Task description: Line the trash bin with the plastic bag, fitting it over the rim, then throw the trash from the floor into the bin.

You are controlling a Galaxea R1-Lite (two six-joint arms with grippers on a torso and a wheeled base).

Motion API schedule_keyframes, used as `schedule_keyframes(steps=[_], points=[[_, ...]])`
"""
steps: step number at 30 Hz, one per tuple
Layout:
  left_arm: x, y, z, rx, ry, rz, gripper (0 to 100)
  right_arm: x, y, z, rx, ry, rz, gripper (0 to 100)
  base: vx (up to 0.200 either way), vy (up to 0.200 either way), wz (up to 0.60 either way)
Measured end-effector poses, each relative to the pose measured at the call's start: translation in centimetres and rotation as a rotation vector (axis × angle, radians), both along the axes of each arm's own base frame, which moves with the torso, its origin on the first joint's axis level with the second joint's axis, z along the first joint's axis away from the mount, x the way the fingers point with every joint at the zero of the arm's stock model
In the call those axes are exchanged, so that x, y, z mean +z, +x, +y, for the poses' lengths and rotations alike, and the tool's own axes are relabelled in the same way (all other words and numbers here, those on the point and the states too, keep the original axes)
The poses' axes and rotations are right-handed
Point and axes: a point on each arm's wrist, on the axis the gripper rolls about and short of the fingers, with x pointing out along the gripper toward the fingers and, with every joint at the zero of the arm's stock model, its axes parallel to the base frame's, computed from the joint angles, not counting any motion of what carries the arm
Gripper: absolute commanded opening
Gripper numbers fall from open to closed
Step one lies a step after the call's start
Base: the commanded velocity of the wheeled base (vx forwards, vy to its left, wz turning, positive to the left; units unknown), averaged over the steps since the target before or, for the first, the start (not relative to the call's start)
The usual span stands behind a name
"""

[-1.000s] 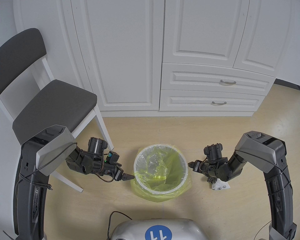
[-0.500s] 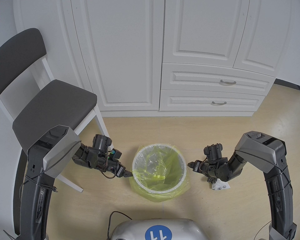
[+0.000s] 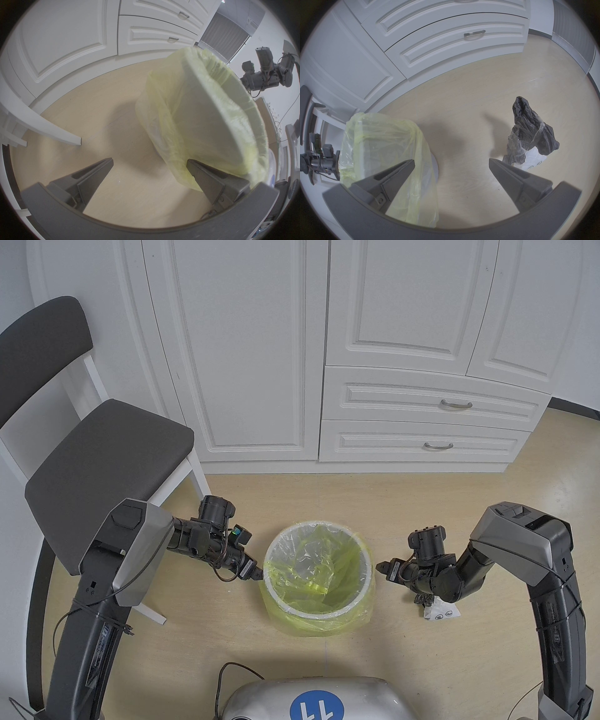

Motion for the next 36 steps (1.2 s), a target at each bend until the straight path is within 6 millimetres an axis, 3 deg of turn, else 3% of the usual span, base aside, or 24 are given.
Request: schedule_keyframes(steps=[12, 24, 29, 36], points=[[-4.0, 1.2, 0.5, 0.080, -0.010, -0.057, 100, 0.3, 1.3, -0.9, -0.062, 0.027, -0.051, 100, 0.000, 0.000, 0.00], [-4.3, 2.3, -0.8, 0.158, -0.159, -0.228, 100, 0.3, 1.9, -1.1, -0.070, 0.054, -0.072, 100, 0.000, 0.000, 0.00], [-5.3, 1.5, -0.5, 0.165, -0.179, -0.243, 100, 0.3, 2.4, -0.9, -0.057, 0.063, -0.064, 100, 0.000, 0.000, 0.00], [-5.1, 0.7, -0.5, 0.159, -0.214, -0.309, 100, 0.1, 2.6, -0.6, -0.012, 0.082, 0.026, 100, 0.000, 0.000, 0.00]])
